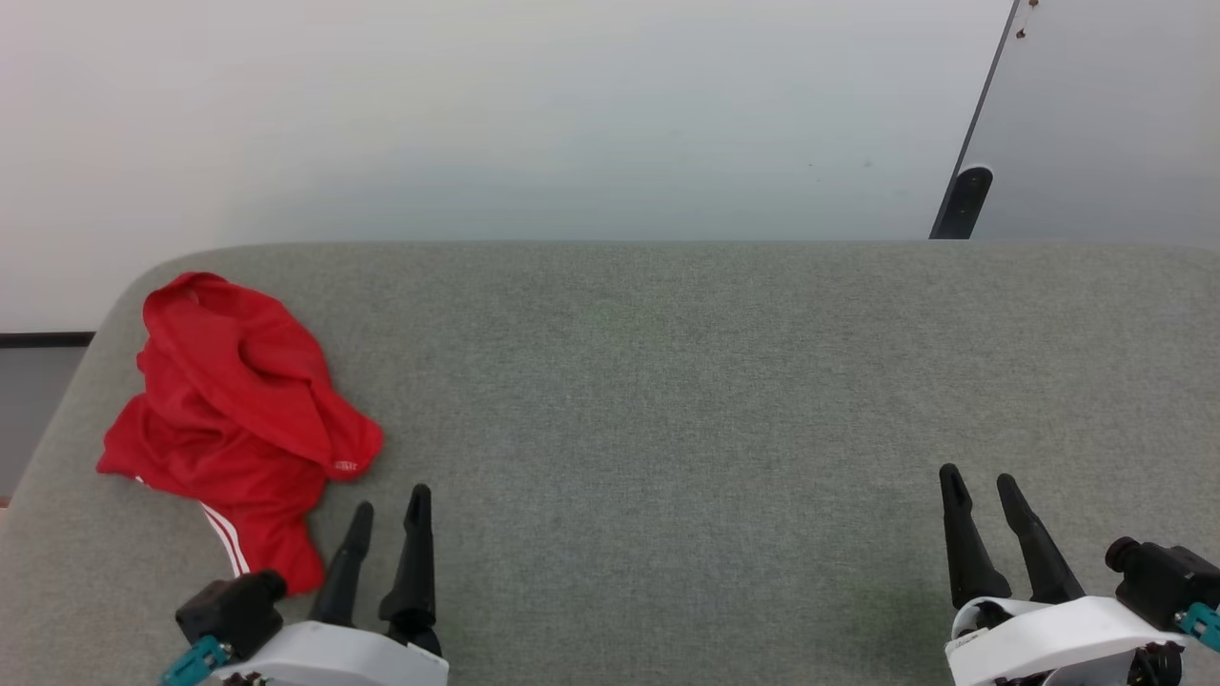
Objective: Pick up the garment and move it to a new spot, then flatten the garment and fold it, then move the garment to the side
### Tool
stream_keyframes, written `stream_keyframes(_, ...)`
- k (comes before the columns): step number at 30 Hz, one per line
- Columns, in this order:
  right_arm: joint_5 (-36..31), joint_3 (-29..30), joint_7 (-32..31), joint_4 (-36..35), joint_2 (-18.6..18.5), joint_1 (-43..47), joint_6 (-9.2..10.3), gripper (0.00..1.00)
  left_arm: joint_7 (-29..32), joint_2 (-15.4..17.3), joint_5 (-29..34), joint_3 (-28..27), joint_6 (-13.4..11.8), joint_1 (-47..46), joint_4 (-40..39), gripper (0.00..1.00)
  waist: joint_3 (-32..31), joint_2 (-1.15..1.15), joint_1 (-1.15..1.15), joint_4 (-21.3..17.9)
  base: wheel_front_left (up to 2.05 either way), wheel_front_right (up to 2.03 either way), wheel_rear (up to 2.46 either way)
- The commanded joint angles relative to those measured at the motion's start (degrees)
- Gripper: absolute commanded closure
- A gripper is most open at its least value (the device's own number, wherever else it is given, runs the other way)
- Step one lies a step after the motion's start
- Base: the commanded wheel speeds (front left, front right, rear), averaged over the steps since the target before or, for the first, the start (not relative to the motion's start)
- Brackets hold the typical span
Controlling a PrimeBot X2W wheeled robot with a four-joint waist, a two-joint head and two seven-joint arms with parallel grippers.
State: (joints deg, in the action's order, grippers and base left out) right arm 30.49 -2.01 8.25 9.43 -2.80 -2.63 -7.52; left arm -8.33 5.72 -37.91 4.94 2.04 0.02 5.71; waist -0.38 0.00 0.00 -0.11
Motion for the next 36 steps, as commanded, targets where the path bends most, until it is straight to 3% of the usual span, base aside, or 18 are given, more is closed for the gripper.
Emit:
stream_keyframes(1,-2.03,0.04,0.62,-0.71,-0.02,0.31,0.03,0.00,-0.55,0.25,2.58,-0.33,-0.17,-0.24,-1.22,0.00,-0.04,0.00,0.00,0.05,0.00,0.00,0.00)
stream_keyframes(17,-12.78,-0.52,2.88,-1.01,-0.05,0.61,0.04,0.00,-2.77,-0.40,17.06,-1.81,-0.77,1.46,-5.68,0.00,-0.58,0.00,0.00,0.03,0.00,0.00,0.00)
stream_keyframes(36,-21.72,-1.47,5.01,-1.39,-0.09,2.02,0.05,0.00,-4.91,-1.09,26.30,-2.13,-0.13,3.00,-6.64,0.00,-1.89,0.00,0.00,1.05,0.00,0.00,0.00)
